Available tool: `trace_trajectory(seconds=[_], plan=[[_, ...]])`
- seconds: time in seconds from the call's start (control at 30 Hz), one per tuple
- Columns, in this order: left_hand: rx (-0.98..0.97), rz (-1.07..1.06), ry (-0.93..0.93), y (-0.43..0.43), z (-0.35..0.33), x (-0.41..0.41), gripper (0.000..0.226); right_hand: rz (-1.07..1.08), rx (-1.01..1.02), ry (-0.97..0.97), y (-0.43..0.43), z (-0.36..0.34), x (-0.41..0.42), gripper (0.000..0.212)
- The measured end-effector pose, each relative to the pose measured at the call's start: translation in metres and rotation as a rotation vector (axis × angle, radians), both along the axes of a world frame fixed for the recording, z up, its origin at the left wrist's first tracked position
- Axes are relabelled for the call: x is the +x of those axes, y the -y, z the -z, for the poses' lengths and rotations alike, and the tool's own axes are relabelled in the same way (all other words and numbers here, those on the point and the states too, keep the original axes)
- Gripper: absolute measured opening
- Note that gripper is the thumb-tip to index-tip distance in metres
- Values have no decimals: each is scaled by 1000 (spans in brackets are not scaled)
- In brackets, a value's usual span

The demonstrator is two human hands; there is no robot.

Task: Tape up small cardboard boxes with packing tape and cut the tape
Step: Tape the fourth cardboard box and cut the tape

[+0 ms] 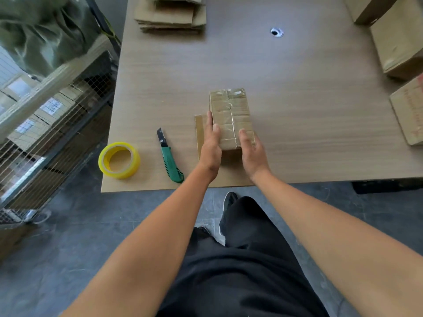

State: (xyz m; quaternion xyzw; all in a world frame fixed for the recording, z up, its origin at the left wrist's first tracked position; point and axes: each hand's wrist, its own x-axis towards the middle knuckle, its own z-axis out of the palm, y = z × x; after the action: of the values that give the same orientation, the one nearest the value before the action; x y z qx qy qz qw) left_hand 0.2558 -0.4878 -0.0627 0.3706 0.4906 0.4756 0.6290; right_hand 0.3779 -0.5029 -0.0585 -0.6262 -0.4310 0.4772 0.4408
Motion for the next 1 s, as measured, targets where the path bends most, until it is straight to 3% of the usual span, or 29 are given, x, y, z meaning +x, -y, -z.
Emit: trace_trajectory(seconds=[0.1, 0.17, 0.23, 0.3, 0.4, 0.47, 0.6, 0.7, 0.8, 0.93, 1.0], plan=[[-98, 160, -130, -4, -10, -16, 64, -112, -51, 152, 0, -13, 13, 37], [-112, 103, -215, -12, -23, -20, 66, -155, -100, 227, -2, -22, 22, 44], [-72, -55, -481, -28, -38, -19, 70, -183, -133, 255, -1, -25, 29, 55], [81, -81, -796, -55, -52, -15, 72, -235, -180, 271, -3, -26, 31, 72], [277, 237, -1160, -104, -62, -5, 64, -340, -303, 295, -9, -26, 34, 97], [270, 413, -1250, -124, -62, 1, 55, -382, -336, 274, -17, -26, 36, 99], [116, 292, -1163, -144, -59, 7, 42, -361, -356, -1, -38, -27, 43, 53], [-31, 146, -997, -160, -71, 18, 45, -306, -360, -132, -58, -32, 47, 58], [45, -16, -919, -171, -90, 34, 50, -63, -277, -337, -87, -48, 52, 48], [-9, -158, -737, -177, -104, 45, 48, 236, -157, -182, -130, -62, 65, 28], [-80, -188, -566, -178, -108, 47, 46, 269, -186, -141, -144, -65, 74, 57]])
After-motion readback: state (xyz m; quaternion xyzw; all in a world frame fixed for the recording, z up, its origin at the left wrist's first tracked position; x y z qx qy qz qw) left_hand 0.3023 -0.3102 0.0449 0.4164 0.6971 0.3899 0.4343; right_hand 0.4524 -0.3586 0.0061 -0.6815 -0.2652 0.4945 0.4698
